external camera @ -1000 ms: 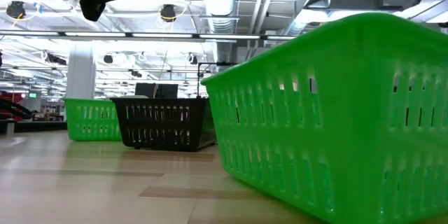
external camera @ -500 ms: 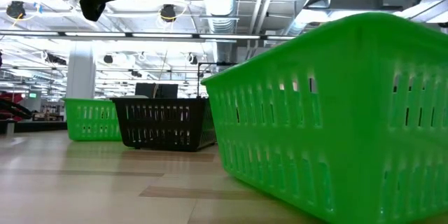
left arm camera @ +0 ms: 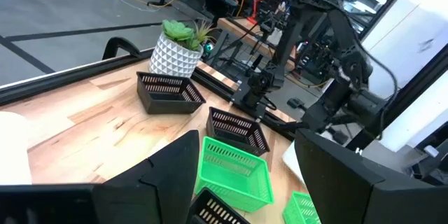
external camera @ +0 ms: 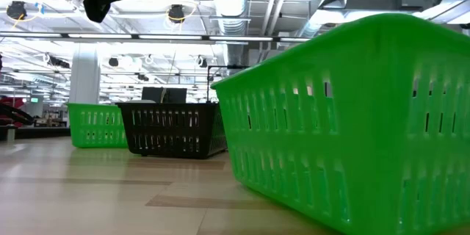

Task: Stack baskets by color
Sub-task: Stack the bottom right white bin on the top white bin

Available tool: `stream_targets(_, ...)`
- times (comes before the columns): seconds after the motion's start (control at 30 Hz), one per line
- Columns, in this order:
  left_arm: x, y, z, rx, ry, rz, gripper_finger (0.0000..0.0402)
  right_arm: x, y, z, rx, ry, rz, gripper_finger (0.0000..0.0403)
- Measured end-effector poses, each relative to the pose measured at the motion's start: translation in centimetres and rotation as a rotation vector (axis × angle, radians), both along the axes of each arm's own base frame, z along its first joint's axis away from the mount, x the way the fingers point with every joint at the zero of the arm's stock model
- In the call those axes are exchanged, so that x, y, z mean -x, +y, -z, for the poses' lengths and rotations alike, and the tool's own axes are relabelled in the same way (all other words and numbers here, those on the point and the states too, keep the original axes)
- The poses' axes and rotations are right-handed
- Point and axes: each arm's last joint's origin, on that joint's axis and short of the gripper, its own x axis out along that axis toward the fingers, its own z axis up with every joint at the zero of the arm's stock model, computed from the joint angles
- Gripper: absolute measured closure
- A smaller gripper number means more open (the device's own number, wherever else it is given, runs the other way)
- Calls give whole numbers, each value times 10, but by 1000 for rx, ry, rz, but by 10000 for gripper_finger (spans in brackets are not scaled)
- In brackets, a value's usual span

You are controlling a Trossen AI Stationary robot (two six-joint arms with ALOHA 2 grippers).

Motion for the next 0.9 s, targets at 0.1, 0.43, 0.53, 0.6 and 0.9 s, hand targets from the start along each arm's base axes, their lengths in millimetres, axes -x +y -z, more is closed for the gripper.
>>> stream_targets(0.1,0,0,0,26,-4,-2,178,-4,-3,-36,-4,-69,-23,399)
stream_targets(0.43,0,-1,0,37,-7,38,178,-54,-63,-182,529,-677,-195,401)
stream_targets(0.53,0,-1,0,35,-7,38,178,-83,-99,-214,770,-702,-268,401)
stream_targets(0.6,0,-1,0,21,-4,40,178,-104,-124,-229,884,-716,-292,401)
stream_targets(0.9,0,-2,0,39,-6,66,178,-177,-254,-257,1220,-869,-502,402)
